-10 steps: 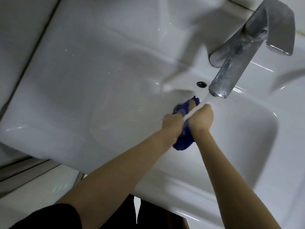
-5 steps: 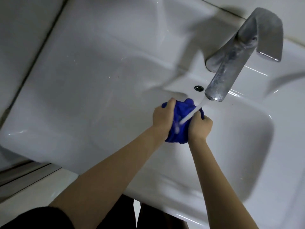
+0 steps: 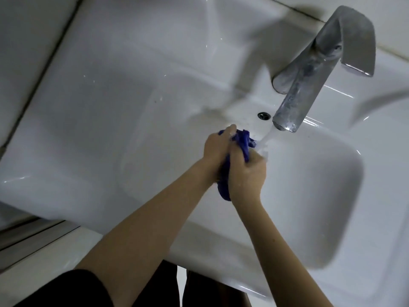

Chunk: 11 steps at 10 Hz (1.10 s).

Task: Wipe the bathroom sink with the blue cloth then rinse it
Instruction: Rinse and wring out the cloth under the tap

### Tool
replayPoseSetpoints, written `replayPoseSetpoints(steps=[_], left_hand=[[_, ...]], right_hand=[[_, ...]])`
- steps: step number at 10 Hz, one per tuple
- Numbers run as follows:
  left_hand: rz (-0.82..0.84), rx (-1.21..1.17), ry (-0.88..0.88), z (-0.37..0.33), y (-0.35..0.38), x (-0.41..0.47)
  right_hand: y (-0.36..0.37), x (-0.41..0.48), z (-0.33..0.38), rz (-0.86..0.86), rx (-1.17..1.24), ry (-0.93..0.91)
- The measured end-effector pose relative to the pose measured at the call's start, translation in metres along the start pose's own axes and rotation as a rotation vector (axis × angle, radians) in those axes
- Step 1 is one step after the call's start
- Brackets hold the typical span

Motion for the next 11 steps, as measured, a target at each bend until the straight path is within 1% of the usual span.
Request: replayPoseSetpoints(steps=[1,2,3,4,5,6,7,8,9,10,11], left_hand=[[0.026,0.008,-0.018,0.018,0.002,-0.014],[-0.031,0.134,0.081,0.013,-0.006,-0.023],[-0.06,0.052,0.012,0.005,-0.014,-0.009],[0.044,-0.079,-0.132,0.02,0.0,-0.019],[0.143,0.048,-0.156,0.035,0.003,-0.047],[0.222,-0.008,-0.201,0.026,-0.004,-0.069],[0.361,-0.23,-0.254,0.003,-0.002,-0.096],[0.314,-0.307,-0.233,-0.018,-0.022,-0.112],[0.208,-0.063,-0.134,-0.032,-0.047,-0.132],[0.148,-0.234,-0.196,-0.03,-0.058,-0.143],[0.097,-0.181,-0.175,-0.035,-0.071,-0.153]], right_hand=[[-0.006,0.021,0.007,-0.058,-0.012,-0.017],[-0.008,0.04,0.001,-0.078,-0.112,-0.02],[0.002,-0.006,0.001,0.013,-0.099,-0.056],[-0.003,-0.015,0.003,-0.021,-0.19,-0.072],[-0.026,0.016,-0.01,-0.062,-0.109,0.046],[-0.034,0.01,-0.009,0.09,0.058,0.09],[-0.058,-0.012,0.015,0.19,0.041,0.025],[-0.112,-0.029,0.068,0.059,-0.075,-0.266],[-0.154,-0.054,0.142,-0.122,-0.176,-0.648],[-0.141,-0.054,0.18,-0.111,-0.367,-0.886],[-0.118,-0.037,0.177,-0.027,-0.494,-0.908]])
Point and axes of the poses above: each hand's wrist, its own x-axis towards the middle knuckle, its own y-axis out of the palm, z = x × y, the point moved 10 cm from there along x, towards the middle knuckle, and after that the axes turned 3 degrees about -z, right-handed, at the moved point
